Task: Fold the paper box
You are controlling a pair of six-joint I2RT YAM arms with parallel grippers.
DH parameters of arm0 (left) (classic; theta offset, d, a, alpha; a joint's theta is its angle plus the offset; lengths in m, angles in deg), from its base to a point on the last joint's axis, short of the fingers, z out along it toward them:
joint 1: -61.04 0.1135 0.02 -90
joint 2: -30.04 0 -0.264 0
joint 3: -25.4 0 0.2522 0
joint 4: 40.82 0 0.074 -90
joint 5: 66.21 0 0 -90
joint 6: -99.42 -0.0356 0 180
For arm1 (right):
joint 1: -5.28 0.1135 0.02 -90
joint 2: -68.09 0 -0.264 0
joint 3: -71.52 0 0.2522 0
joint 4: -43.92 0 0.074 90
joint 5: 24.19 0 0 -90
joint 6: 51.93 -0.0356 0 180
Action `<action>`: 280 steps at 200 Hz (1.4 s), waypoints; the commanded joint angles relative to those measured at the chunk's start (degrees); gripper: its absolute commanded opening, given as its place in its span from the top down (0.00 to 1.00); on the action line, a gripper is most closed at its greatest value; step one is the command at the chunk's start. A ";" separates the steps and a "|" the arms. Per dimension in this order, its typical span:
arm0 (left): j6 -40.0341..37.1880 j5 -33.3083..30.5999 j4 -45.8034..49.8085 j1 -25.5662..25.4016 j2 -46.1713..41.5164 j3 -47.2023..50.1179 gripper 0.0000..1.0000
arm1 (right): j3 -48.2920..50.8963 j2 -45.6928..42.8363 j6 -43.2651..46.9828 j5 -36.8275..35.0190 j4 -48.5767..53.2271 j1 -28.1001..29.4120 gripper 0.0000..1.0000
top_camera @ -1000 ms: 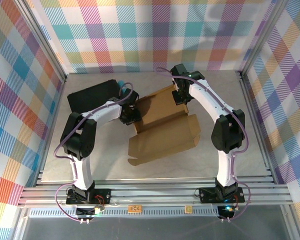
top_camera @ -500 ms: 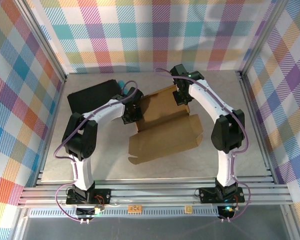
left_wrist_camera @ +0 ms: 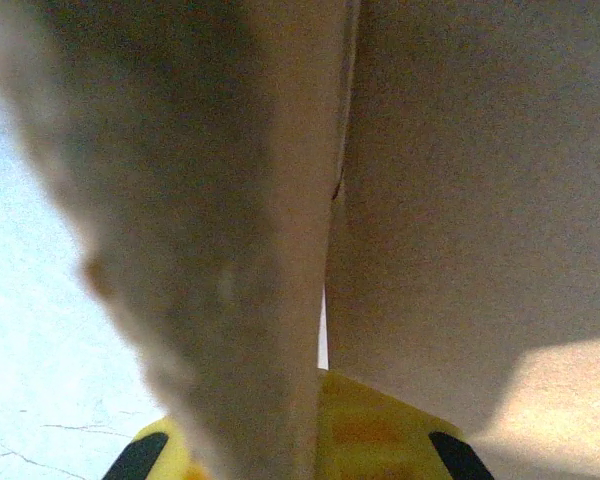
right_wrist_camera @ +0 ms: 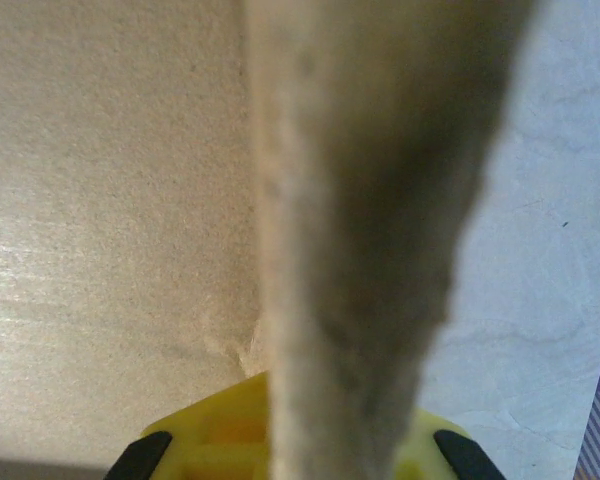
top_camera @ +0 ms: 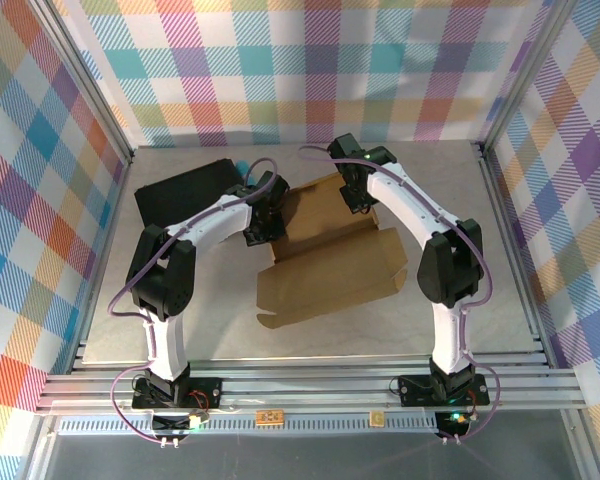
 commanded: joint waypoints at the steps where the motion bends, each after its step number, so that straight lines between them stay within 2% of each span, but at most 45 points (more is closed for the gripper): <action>1: -0.79 -3.22 4.34 -0.41 0.82 -1.19 1.00 | -1.49 -0.39 2.20 -0.65 0.49 0.36 1.00; 25: -0.26 -1.19 4.60 -0.41 -0.06 -1.98 1.00 | -1.39 -0.67 2.55 1.92 0.22 0.21 1.00; 44: 0.19 1.18 4.34 -0.41 -2.40 -2.61 0.62 | -1.39 -1.01 2.91 4.61 0.30 -0.57 1.00; 55: 0.16 2.57 4.71 -0.41 -4.38 -3.31 0.46 | -1.23 -1.36 3.74 6.33 0.22 -1.40 1.00; 66: -0.28 3.67 5.40 -0.41 -6.63 -4.19 0.36 | -1.21 -1.55 5.20 7.81 0.17 -2.11 1.00; 84: -2.64 5.90 6.60 -0.41 -9.78 -5.83 0.28 | -1.25 -1.85 8.74 10.09 -0.10 -2.96 1.00; 101: -5.83 6.86 8.48 -0.41 -11.73 -7.98 0.28 | -0.74 -2.65 10.29 12.04 -1.29 -3.71 1.00; 122: -13.00 5.39 9.97 -0.40 -11.96 -11.30 0.33 | -1.07 -2.69 12.36 13.06 -1.70 -4.00 1.00; 143: -21.62 6.32 7.93 -0.61 -10.11 -13.67 0.39 | -1.65 -2.40 13.60 14.22 -2.06 -4.03 1.00; 173: -31.00 4.48 4.03 -1.88 -6.08 -15.24 0.38 | -2.63 -2.08 14.70 16.13 -2.39 -4.03 1.00; 211: -37.80 1.94 -1.43 -3.67 -2.12 -16.41 0.36 | -2.15 -2.93 15.65 19.35 -3.07 -4.05 1.00; 243: -41.09 -3.23 -5.98 -5.50 0.29 -16.60 0.35 | -1.16 -3.99 16.44 21.41 -2.84 -4.03 1.00; 263: -40.90 -4.11 -5.97 -6.02 1.79 -17.61 0.44 | -0.72 -4.34 16.18 22.35 -2.68 -4.07 1.00; 280: -41.17 -5.34 -5.70 -6.85 2.46 -17.31 0.60 | -0.85 -4.43 15.59 22.69 -2.50 -4.03 1.00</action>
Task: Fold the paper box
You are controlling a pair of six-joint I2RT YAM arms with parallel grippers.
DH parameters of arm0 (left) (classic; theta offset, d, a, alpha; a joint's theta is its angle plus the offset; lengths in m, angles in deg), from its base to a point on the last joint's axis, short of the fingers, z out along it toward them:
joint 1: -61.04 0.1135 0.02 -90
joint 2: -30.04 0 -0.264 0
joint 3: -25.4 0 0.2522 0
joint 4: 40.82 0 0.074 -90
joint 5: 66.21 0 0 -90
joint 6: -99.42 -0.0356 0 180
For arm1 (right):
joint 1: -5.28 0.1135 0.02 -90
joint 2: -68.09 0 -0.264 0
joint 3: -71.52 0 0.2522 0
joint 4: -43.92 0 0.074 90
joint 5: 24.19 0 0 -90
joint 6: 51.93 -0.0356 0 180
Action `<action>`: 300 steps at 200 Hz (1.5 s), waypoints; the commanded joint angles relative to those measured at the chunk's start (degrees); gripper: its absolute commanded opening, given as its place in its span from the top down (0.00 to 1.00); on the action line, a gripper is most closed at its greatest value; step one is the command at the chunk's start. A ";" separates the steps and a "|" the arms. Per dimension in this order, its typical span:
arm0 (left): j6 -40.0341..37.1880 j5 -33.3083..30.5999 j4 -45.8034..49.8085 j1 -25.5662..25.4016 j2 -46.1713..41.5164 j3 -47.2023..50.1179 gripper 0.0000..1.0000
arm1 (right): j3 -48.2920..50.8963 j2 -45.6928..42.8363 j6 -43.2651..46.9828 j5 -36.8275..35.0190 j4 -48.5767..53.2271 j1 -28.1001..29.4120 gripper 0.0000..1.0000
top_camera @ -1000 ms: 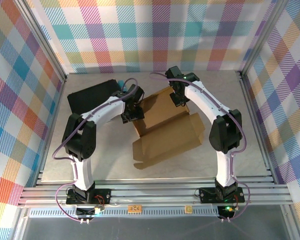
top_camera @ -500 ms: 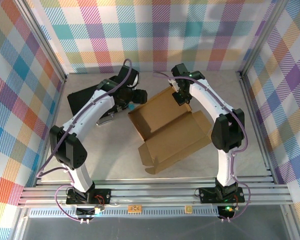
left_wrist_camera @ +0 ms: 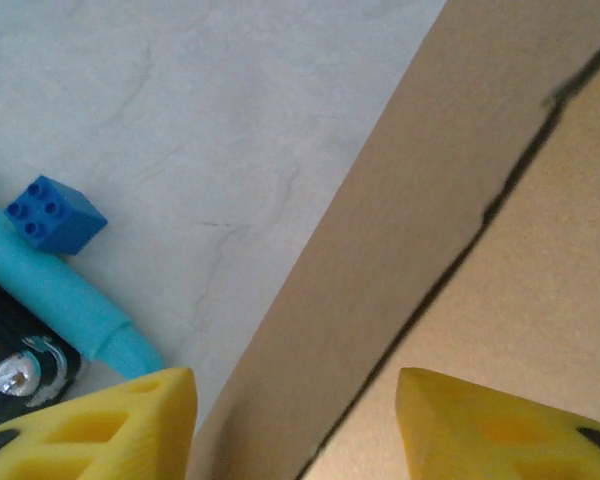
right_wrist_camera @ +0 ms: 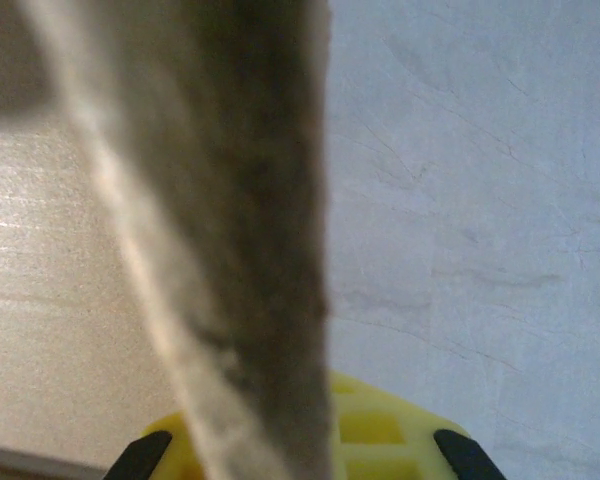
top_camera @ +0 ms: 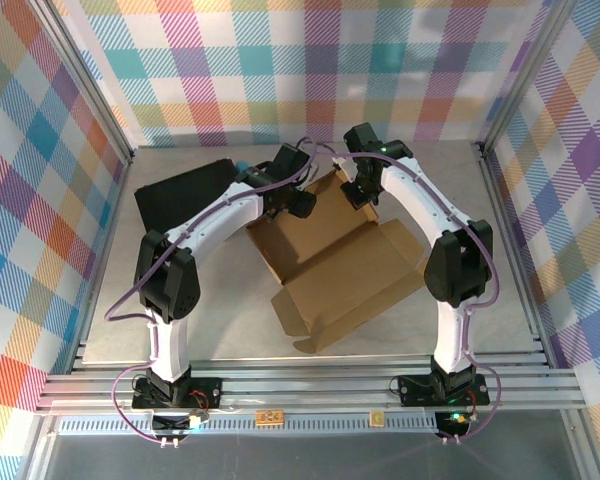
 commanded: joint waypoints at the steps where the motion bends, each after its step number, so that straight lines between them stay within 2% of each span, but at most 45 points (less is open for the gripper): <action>1: -1.99 -3.32 -1.56 -1.11 1.27 -1.21 0.61 | -0.30 -2.93 0.30 2.94 0.10 0.12 1.00; 17: -1.31 -5.07 -1.20 -1.70 1.44 -0.64 0.90 | -0.53 -2.94 -0.51 3.15 0.10 0.17 1.00; 25: -0.40 -6.29 -0.94 -1.84 1.46 -0.46 1.00 | -0.78 -3.03 -1.12 3.25 0.10 0.16 1.00; 34: 1.25 -7.94 -0.69 -1.91 1.33 -0.23 1.00 | -1.57 -2.89 -2.02 3.21 0.47 0.17 0.99; 40: 2.27 -8.78 -0.39 -1.87 1.34 -0.22 1.00 | -2.30 -2.79 -2.86 3.03 0.76 0.12 0.91; 55: 4.51 -9.45 1.45 -1.84 1.66 -1.25 1.00 | -5.24 -2.92 -5.75 4.05 1.79 -0.41 0.61; 70: 6.26 -9.52 3.19 -1.84 1.88 -2.11 1.00 | -7.75 -4.27 -10.03 6.54 1.74 -1.93 0.43; 80: 6.95 -8.89 3.58 -1.76 1.66 -1.87 1.00 | -8.60 -5.87 -13.84 8.24 1.06 -3.48 0.38; 100: 8.11 -8.20 4.71 -1.36 1.50 -1.68 1.00 | -6.74 -10.93 -21.77 12.72 -1.72 -7.75 0.34; 132: 8.90 -8.77 6.17 -0.70 1.46 -1.24 1.00 | 11.25 -25.58 -33.05 16.15 -13.26 -14.65 0.28; 163: 8.90 -9.47 6.97 -0.53 1.82 -1.06 1.00 | 32.24 -37.62 -40.04 20.05 -20.00 -22.22 0.25; 186: 8.73 -9.74 7.03 -0.55 1.96 -0.76 1.00 | 38.93 -38.82 -39.64 26.46 -21.79 -23.64 0.28; 219: 8.29 -10.99 6.83 -0.55 1.98 -0.62 1.00 | 34.30 -35.82 -42.40 29.52 -22.74 -23.61 0.36; 244: 8.20 -12.09 6.80 -0.69 2.31 -1.05 1.00 | 24.63 -27.87 -55.52 28.23 -19.04 -22.47 0.46; 263: 7.98 -13.20 6.41 -0.96 2.43 -1.23 1.00 | 15.94 -20.22 -64.09 28.17 -16.09 -18.63 0.51; 281: 6.78 -13.70 6.27 -1.36 2.93 -1.81 1.00 | 5.21 -13.85 -56.38 28.80 -15.64 -14.91 0.52; 291: 5.62 -14.02 6.36 -1.49 3.33 -2.34 1.00 | 0.57 -11.43 -45.86 29.48 -16.62 -13.69 0.51; 300: 4.69 -14.08 6.36 -1.58 3.63 -2.71 1.00 | -0.69 -10.16 -32.28 29.70 -17.84 -12.69 0.51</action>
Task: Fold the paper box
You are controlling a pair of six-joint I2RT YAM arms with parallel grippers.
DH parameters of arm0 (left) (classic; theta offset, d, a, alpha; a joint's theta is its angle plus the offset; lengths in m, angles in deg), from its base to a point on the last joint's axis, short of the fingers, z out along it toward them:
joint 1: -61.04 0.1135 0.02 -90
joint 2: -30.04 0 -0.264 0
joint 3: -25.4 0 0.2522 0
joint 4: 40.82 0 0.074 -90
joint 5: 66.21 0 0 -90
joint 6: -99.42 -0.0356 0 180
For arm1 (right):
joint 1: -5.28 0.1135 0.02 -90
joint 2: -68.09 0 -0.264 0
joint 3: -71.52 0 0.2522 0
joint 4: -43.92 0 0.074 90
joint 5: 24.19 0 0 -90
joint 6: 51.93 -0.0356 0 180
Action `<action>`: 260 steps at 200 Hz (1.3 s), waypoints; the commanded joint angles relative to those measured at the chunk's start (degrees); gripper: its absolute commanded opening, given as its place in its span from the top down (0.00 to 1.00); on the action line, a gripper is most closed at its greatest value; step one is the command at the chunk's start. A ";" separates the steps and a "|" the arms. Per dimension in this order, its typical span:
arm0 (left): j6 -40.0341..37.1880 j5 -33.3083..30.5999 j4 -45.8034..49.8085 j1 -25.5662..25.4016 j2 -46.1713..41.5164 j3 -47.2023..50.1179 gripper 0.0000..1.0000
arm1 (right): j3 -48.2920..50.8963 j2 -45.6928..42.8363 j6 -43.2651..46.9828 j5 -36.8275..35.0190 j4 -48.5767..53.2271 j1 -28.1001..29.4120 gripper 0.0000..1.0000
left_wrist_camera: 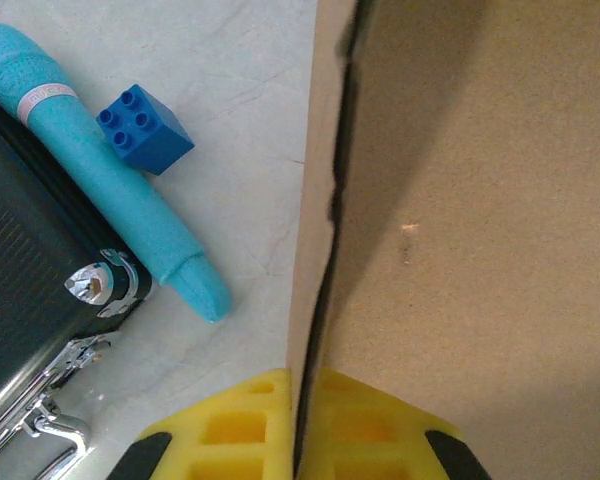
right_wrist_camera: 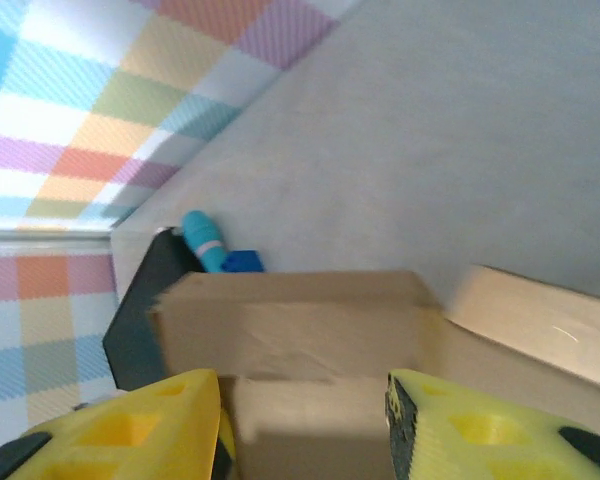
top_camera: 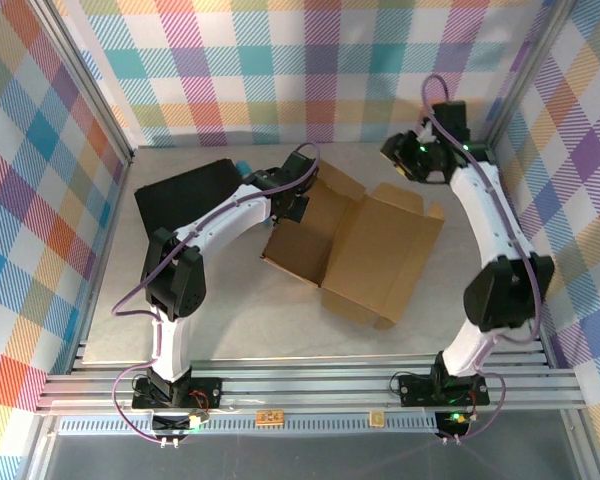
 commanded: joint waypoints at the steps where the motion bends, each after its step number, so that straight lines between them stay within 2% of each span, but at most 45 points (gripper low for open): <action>1: -2.53 -1.91 0.68 -0.49 1.43 -2.33 1.00 | -6.42 3.15 22.02 2.45 -0.53 3.32 0.51; 23: -3.79 -1.63 0.15 -0.45 1.95 -2.46 1.00 | 0.34 3.76 44.33 2.73 -3.90 1.80 0.54; 30: -4.06 -1.50 0.22 -0.49 2.05 -2.51 1.00 | 3.35 3.05 49.71 5.96 -6.27 0.53 0.54; 41: -4.15 -1.45 0.24 -0.49 2.26 -2.60 1.00 | 8.03 1.82 54.88 13.70 -11.24 -1.52 0.51; 57: -4.56 -1.18 -0.01 -0.49 2.29 -2.51 1.00 | 11.53 1.18 62.56 17.95 -15.23 -1.81 0.47; 73: -5.21 -1.17 -0.15 -0.49 2.37 -2.59 1.00 | 11.18 2.60 68.92 19.50 -14.13 -1.34 0.44; 89: -5.88 -1.25 -0.44 -0.48 2.45 -2.68 1.00 | 7.70 5.91 73.28 17.58 -9.55 -0.53 0.45; 124: -7.29 -1.26 -0.81 -0.82 3.10 -3.27 1.00 | 3.92 10.30 76.59 19.62 -6.43 1.18 0.47; 199: -9.90 -1.04 -3.59 -2.02 2.92 -2.61 1.00 | 0.41 16.56 78.95 13.14 -5.51 5.17 0.52; 232: -10.99 -1.65 -4.48 -2.33 2.73 -2.42 1.00 | 0.23 18.48 78.87 6.97 -6.61 6.49 0.61; 260: -11.05 -1.96 -4.50 -2.42 2.85 -2.59 1.00 | 0.04 19.24 79.10 0.79 -8.24 7.79 0.75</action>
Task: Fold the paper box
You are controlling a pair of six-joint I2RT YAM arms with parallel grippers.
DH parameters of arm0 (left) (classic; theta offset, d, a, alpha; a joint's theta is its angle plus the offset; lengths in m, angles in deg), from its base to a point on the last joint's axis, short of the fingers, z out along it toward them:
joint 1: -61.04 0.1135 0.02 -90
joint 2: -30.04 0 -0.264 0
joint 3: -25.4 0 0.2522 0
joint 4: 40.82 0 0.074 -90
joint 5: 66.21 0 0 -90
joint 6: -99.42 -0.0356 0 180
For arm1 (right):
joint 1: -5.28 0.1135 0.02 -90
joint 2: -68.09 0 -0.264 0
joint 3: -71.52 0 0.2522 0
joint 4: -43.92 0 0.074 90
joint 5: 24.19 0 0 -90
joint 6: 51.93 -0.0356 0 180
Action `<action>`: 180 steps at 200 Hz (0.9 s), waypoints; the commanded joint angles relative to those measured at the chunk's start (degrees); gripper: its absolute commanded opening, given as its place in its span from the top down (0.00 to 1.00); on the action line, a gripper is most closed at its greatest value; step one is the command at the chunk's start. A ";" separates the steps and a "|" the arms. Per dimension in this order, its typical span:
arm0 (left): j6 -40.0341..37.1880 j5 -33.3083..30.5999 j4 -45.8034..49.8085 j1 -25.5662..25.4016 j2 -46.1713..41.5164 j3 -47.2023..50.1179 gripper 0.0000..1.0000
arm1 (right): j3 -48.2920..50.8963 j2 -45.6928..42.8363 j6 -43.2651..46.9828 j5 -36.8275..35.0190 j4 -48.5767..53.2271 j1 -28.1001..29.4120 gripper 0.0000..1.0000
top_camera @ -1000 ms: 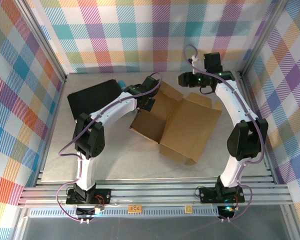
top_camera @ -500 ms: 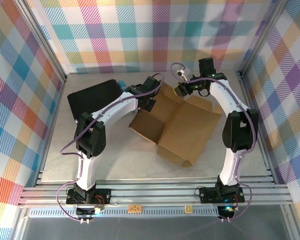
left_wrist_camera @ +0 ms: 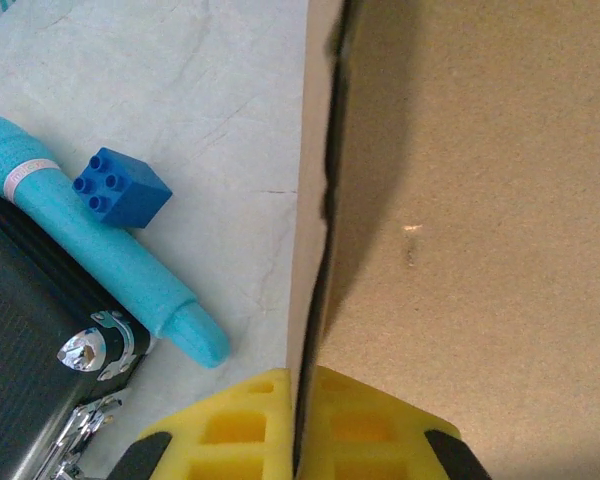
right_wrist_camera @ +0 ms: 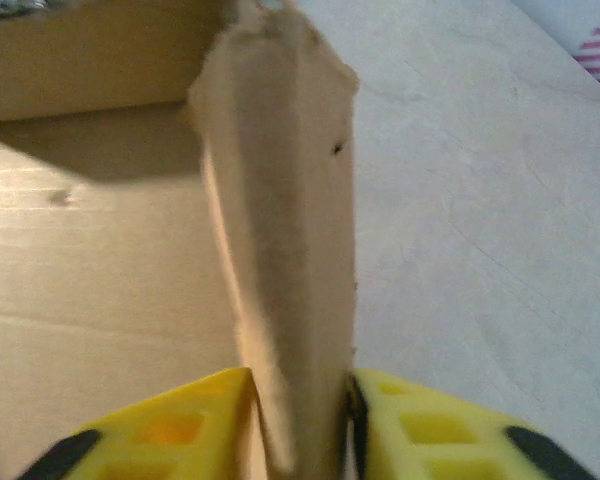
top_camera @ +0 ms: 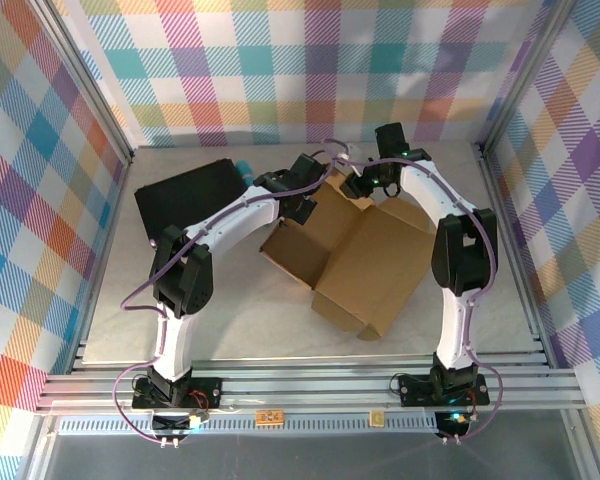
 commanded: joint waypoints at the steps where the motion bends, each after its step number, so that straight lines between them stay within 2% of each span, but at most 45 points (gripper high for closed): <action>1: -0.96 -1.09 -2.10 -0.67 0.10 -0.93 1.00 | -1.77 1.65 1.37 -5.83 -1.23 1.58 0.76; 31: -0.61 -0.98 -2.45 -0.67 0.22 -0.85 1.00 | -1.46 2.33 2.66 -13.12 -2.62 3.53 0.82; 72: 0.24 -0.78 -2.80 -0.67 0.28 -0.94 1.00 | -1.00 2.75 2.84 -21.95 -4.71 4.98 1.00; 85: 1.20 -0.74 -2.72 -0.66 0.09 -1.02 1.00 | -0.74 2.63 2.96 -24.89 -5.15 5.51 1.00; 96: 2.22 -0.79 -2.50 -0.67 0.06 -1.22 0.89 | -0.04 2.32 2.94 -25.89 -5.46 5.89 1.00; 110: 4.38 -1.56 -1.74 -0.63 0.04 -1.78 0.57 | 0.75 2.09 2.45 -27.40 -5.48 6.22 1.00; 118: 5.99 -1.77 -1.05 -0.56 -0.16 -2.22 0.46 | 1.15 2.02 1.95 -28.09 -5.32 6.49 1.00; 137: 10.06 0.25 -0.01 -0.32 -2.33 -2.56 0.39 | 2.63 1.29 1.34 -27.80 -5.08 6.62 1.00; 165: 17.50 6.18 0.77 1.09 -8.78 -0.15 0.35 | 4.13 -0.16 3.21 -26.73 -4.67 6.71 1.00; 180: 23.19 10.68 0.60 3.52 -12.56 2.31 0.33 | 5.35 -1.28 4.92 -26.48 -5.49 6.95 1.00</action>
